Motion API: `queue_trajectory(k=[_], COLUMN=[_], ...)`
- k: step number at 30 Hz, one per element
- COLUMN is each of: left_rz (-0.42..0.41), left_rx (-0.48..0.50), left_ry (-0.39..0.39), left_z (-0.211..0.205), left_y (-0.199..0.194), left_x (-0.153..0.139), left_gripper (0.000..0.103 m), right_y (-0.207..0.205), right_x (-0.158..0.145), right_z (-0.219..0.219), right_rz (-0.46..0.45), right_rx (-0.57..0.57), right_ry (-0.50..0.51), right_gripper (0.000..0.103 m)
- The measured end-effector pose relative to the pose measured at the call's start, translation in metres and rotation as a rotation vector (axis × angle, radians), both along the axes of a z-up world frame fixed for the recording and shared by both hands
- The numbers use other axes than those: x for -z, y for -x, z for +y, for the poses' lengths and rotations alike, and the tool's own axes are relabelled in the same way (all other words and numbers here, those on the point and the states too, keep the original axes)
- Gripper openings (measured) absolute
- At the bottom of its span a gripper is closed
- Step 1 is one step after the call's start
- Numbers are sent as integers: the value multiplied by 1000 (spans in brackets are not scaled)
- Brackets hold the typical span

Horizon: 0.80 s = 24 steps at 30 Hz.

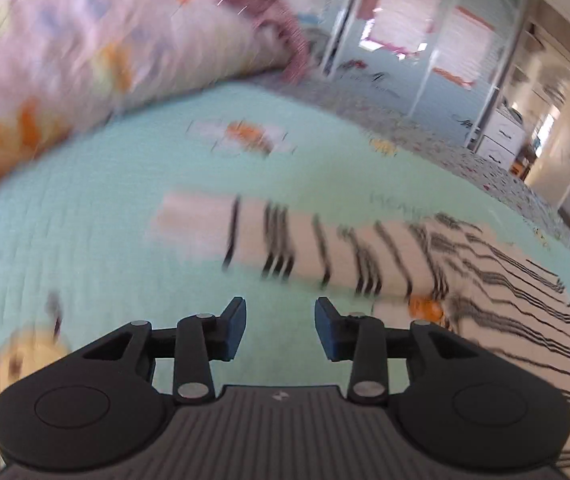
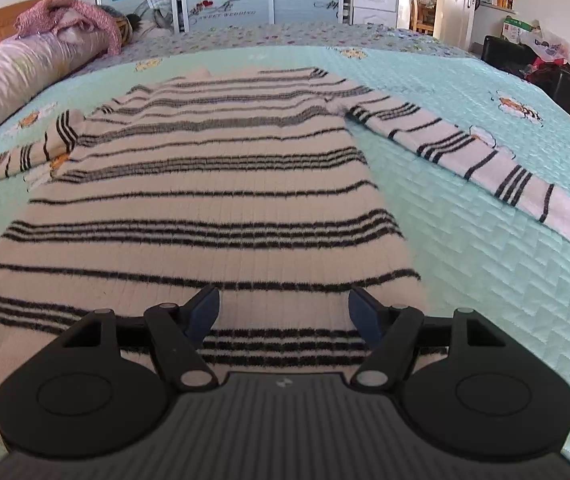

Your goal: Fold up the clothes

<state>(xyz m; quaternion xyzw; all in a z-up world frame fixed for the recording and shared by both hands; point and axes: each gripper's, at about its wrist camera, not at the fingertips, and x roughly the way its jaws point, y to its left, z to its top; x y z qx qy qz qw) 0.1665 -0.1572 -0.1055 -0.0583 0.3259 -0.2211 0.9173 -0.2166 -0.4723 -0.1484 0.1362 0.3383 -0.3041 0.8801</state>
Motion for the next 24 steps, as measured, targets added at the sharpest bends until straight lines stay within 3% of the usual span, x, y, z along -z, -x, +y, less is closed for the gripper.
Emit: queue_trajectory(k=[2, 5, 9, 11, 13, 14, 16, 17, 18, 20, 24], left_rz=[-55, -49, -25, -1, 87, 70, 15, 4, -7, 21, -89], left_rx=[30, 118, 244, 173, 27, -1, -186, -261, -336, -404, -318], left_ry=[-23, 46, -4, -144, -244, -176, -270, -272, -273, -191, -138], left_z=[-18, -42, -93, -110, -102, -86, -63, -47, -32, -5, -14], left_y=[-18, -55, -80, -92, -115, -117, -114, -113, -111, -105, -71], left_x=[-11, -16, 0, 25, 53, 55, 52, 52, 52, 49, 39], left_gripper=[40, 40, 41, 41, 41, 39, 21, 14, 15, 15, 36], right_y=[3, 7, 8, 7, 7, 6, 8, 8, 9, 7, -18], right_x=[-3, 1, 12, 12, 10, 10, 7, 5, 2, -7, -42], right_z=[0, -4, -5, -4, -4, -4, -6, -9, -11, -18, -25], right_rz=[-5, -4, 10, 18, 26, 30, 26, 16, 7, -30, -175], right_rx=[-2, 21, 38, 30, 19, 13, 13, 21, 28, 35, -15], right_ry=[10, -7, -24, -10, 3, 9, 24, 28, 32, 43, 46], right_gripper=[73, 73, 73, 73, 73, 73, 73, 73, 73, 73, 73])
